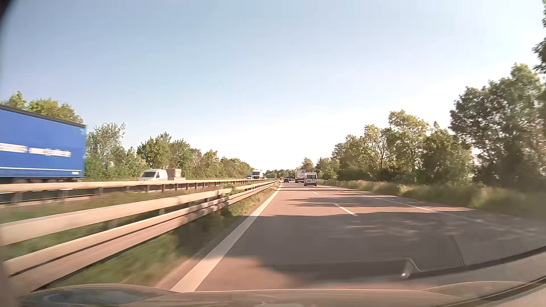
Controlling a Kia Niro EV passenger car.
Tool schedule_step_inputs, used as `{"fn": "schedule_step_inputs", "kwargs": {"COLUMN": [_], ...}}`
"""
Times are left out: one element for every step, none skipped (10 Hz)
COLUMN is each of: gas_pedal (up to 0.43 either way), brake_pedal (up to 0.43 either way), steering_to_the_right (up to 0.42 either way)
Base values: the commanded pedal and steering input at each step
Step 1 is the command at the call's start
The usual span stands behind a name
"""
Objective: Follow the waypoints while adhering to traffic rules and regulations
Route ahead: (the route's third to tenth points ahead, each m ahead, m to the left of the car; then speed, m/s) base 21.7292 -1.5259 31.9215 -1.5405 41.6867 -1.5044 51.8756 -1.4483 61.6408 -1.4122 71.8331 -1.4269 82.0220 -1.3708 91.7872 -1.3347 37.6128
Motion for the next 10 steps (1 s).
{"fn": "schedule_step_inputs", "kwargs": {"gas_pedal": [0.358,0.370,0.370,0.378,0.378,0.390,0.390,0.390,0.398,0.398], "brake_pedal": [0.012,0.012,0.012,0.012,0.012,0.012,0.012,0.012,0.012,0.012], "steering_to_the_right": [-0.001,-0.001,-0.001,-0.001,-0.001,-0.001,-0.001,-0.001,-0.002,-0.001]}}
